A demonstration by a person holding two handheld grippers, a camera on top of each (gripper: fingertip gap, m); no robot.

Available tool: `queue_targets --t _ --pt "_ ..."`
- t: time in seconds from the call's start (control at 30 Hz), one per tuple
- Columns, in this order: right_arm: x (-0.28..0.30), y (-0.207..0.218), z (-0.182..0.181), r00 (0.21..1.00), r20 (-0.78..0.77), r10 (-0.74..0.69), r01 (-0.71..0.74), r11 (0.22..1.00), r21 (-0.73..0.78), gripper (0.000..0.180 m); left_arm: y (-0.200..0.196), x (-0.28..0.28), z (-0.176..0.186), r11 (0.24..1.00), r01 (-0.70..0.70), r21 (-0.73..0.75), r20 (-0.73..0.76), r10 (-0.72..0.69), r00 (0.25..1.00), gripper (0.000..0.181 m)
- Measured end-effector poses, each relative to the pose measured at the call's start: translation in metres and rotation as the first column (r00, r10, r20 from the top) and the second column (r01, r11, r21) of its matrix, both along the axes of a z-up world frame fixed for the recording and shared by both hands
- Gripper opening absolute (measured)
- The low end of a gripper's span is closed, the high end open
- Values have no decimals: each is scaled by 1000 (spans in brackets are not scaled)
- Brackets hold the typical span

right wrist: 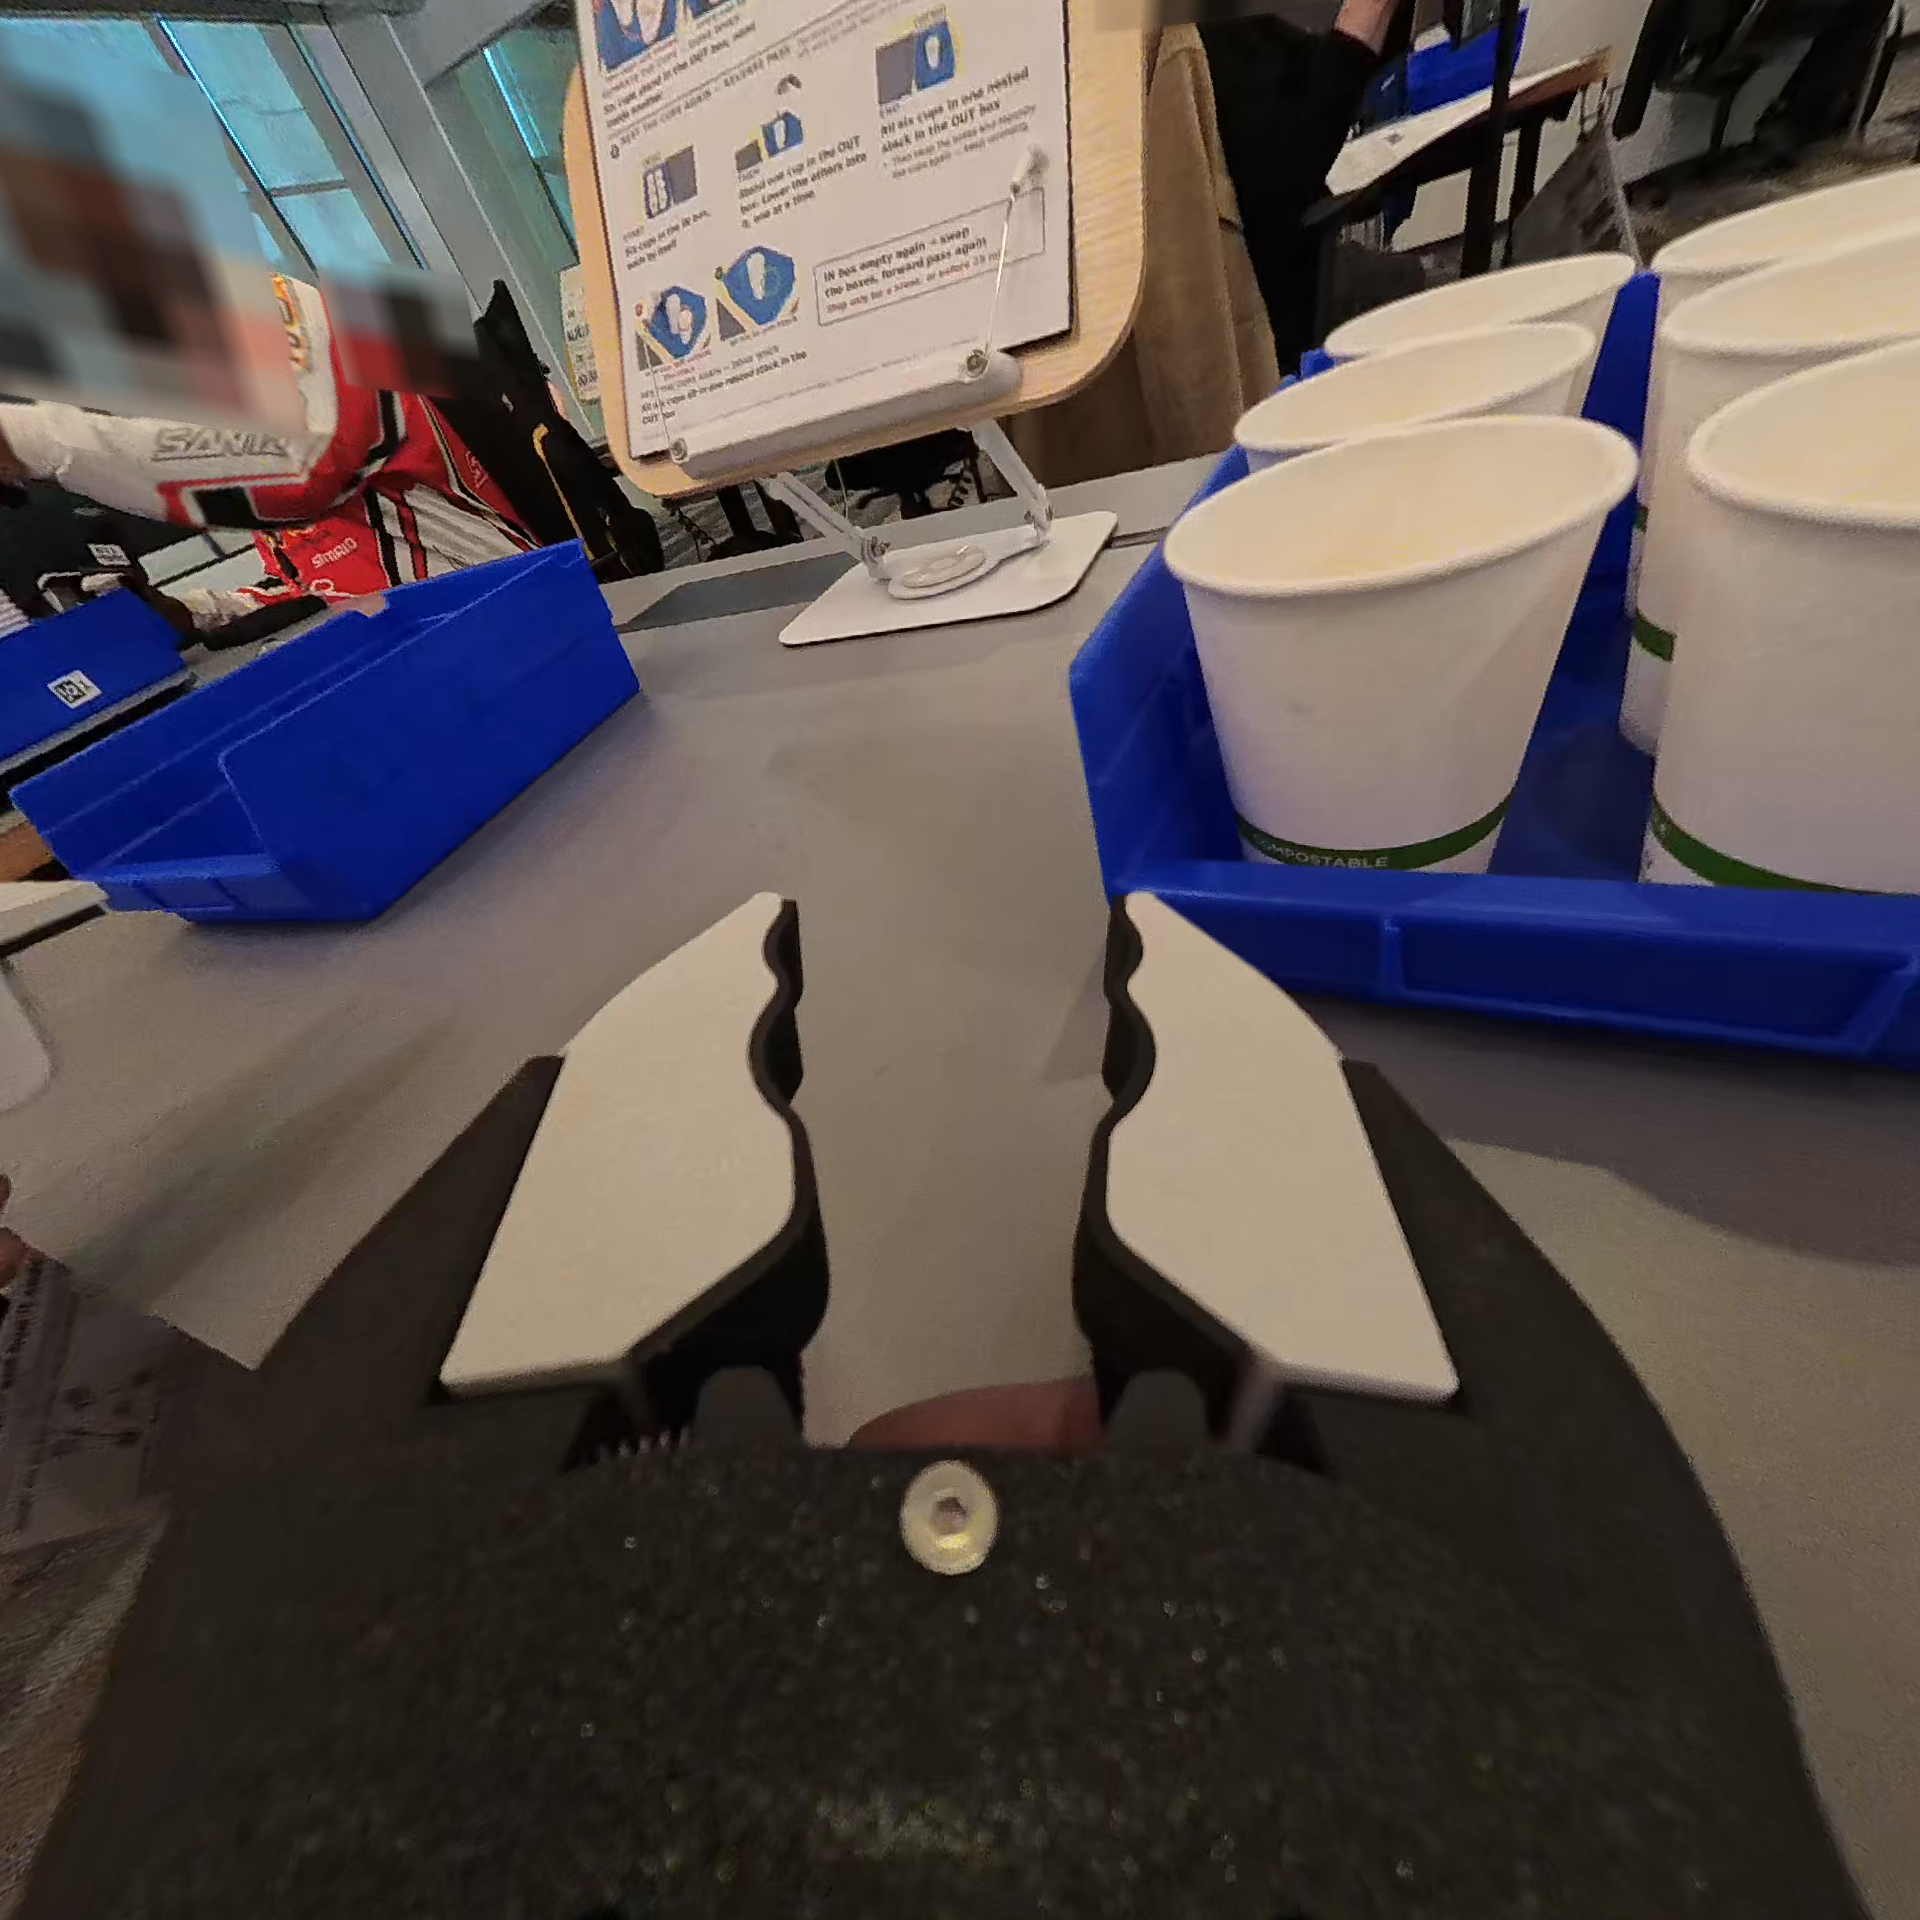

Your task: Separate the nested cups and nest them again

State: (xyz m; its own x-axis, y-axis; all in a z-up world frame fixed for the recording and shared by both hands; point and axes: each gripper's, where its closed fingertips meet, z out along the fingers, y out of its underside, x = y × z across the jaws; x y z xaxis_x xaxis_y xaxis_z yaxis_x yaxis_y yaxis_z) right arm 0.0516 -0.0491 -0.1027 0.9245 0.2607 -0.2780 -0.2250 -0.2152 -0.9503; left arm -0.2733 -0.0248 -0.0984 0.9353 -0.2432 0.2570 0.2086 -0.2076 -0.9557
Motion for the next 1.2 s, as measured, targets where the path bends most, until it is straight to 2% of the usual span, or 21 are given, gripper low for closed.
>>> queue_targets --t 0.3,0.5,0.63,0.7,0.8,0.87,1.03,1.13,1.2 --pt "8 -7 8 999 49 -6 5 1000 25 57 -6 5 0 1000 7 -14 -66 -8 998 65" --pt "17 -11 10 999 47 -19 17 999 32 57 -4 37 -4 998 65 -15 -116 -66 991 67" --pt "44 -13 15 990 97 -106 103 994 37 55 2 106 13 971 237 6 -14 -237 971 62" --pt "80 -17 20 967 139 -214 212 977 31 55 6 157 20 942 334 17 -39 -334 942 61" --pt "146 -24 21 917 163 -365 373 928 -21 53 10 236 10 886 461 -50 -106 -463 880 61" --pt "182 -23 11 891 188 -412 432 899 -77 50 12 281 3 852 517 -78 -98 -523 847 61" --pt "224 8 -5 868 275 -414 464 873 -149 43 36 352 -19 837 518 -177 -68 -536 842 60" --pt "226 36 -12 885 269 -381 436 880 -188 43 51 369 -28 849 485 -212 -80 -509 857 58" --pt "231 51 -23 877 278 -392 456 861 -227 39 58 372 -34 857 453 -245 -85 -485 870 49"
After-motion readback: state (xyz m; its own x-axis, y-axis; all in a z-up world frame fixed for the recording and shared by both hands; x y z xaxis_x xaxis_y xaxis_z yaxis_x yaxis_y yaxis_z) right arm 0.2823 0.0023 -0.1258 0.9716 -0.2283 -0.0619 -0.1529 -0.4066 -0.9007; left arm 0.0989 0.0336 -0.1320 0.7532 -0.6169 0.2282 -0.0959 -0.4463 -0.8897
